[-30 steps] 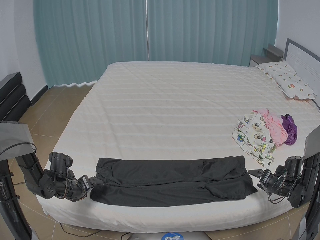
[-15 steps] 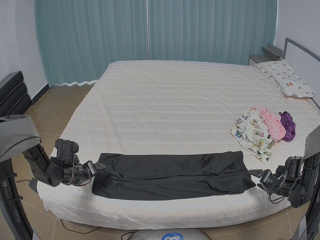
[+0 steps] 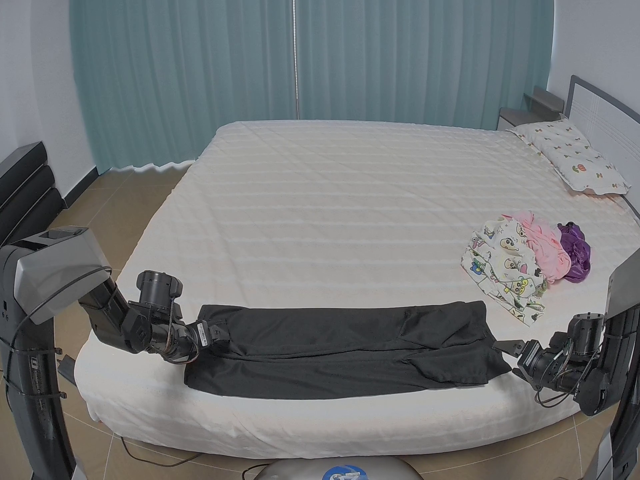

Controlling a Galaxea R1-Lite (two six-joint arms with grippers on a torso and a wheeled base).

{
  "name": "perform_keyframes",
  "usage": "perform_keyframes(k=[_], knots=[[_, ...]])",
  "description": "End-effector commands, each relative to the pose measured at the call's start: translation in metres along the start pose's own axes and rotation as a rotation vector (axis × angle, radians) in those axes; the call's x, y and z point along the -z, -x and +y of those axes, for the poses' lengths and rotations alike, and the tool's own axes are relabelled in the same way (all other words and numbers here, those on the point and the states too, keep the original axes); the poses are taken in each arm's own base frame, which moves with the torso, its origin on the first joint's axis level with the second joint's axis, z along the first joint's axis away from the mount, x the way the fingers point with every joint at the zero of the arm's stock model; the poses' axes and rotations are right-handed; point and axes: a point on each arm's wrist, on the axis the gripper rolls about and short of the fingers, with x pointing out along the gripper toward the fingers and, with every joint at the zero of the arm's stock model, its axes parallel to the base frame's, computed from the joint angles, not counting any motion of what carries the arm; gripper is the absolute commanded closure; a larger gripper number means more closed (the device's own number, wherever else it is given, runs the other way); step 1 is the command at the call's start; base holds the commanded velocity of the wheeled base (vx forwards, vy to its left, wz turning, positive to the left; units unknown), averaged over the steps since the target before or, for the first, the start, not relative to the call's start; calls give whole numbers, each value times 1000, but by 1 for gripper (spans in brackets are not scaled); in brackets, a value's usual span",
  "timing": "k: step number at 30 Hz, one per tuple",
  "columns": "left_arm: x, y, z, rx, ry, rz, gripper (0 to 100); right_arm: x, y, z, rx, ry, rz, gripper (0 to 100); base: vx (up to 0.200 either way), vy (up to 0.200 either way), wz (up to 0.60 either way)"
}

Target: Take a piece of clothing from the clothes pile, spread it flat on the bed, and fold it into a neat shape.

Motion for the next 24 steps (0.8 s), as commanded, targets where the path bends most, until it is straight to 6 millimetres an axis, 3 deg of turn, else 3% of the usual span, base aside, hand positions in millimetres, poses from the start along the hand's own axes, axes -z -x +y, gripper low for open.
perform_keyframes(k=[1,13,16,24], knots=[[0,-8,-4,8,-11,3,0,0,-2,0,-7,3,-5,0,0,0,0],[7,-10,-7,-9,-15,19,0,0,-2,-1,-5,2,-3,0,0,0,0],[5,8,-6,-2,-1,-3,0,0,-3,-1,-6,2,-4,0,0,0,0],[-6,25,-9,16,49,-43,0,0,-3,-1,-5,2,-3,0,0,0,0]])
